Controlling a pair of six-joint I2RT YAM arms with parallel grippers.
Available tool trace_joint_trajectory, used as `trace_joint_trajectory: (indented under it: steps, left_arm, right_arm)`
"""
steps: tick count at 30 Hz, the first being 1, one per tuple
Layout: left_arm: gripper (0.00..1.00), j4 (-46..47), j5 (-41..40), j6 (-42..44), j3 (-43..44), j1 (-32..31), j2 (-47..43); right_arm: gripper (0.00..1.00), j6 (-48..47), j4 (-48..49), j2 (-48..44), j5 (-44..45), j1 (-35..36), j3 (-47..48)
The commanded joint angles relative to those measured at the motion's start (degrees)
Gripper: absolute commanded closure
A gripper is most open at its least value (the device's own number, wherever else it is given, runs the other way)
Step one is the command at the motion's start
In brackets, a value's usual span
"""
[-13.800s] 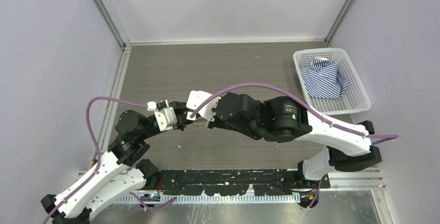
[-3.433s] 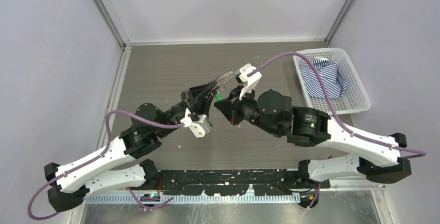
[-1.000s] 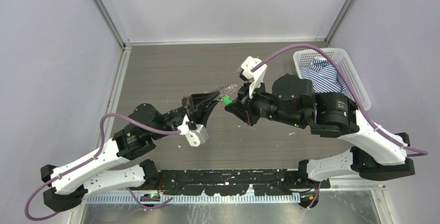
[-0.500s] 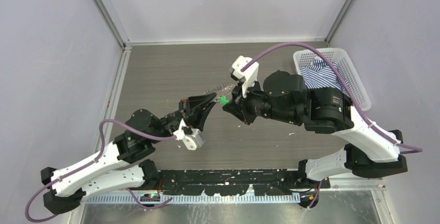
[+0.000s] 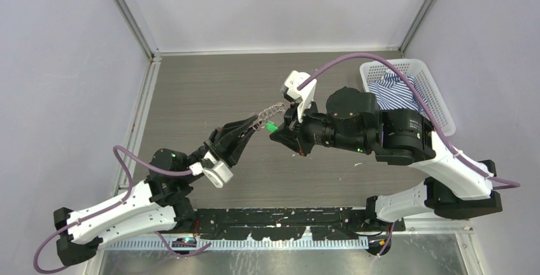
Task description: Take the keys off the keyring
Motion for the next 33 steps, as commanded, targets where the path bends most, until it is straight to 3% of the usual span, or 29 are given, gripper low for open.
trace_joint_trajectory:
  steps: [1, 10, 13, 22, 33]
  left_arm:
    - [1.0, 12.29, -7.53, -6.54, -1.16, 0.27, -1.94]
    - [1.0, 14.77, -9.87, -14.01, -1.36, 0.27, -3.05]
    - [1.0, 13.62, -6.7, -13.93, -1.53, 0.27, -3.31]
    - [1.0, 3.91, 2.12, -18.39, 1.63, 0.27, -4.02]
    - [1.0, 2.84, -1.07, -20.04, 0.69, 0.27, -2.41]
  right_arm:
    - [0.99, -0.7, 6.02, -3.93, -3.89, -0.1, 0.49]
    - [0.99, -0.33, 7.29, -3.61, -7.42, -0.11, -0.12]
    - [0.99, -0.36, 8.08, -3.64, -5.58, -0.12, 0.33]
    - [0.99, -0.83, 6.53, 0.54, -0.03, -0.42, 7.71]
    - [0.99, -1.94, -1.48, 8.79, -7.49, -0.43, 20.92]
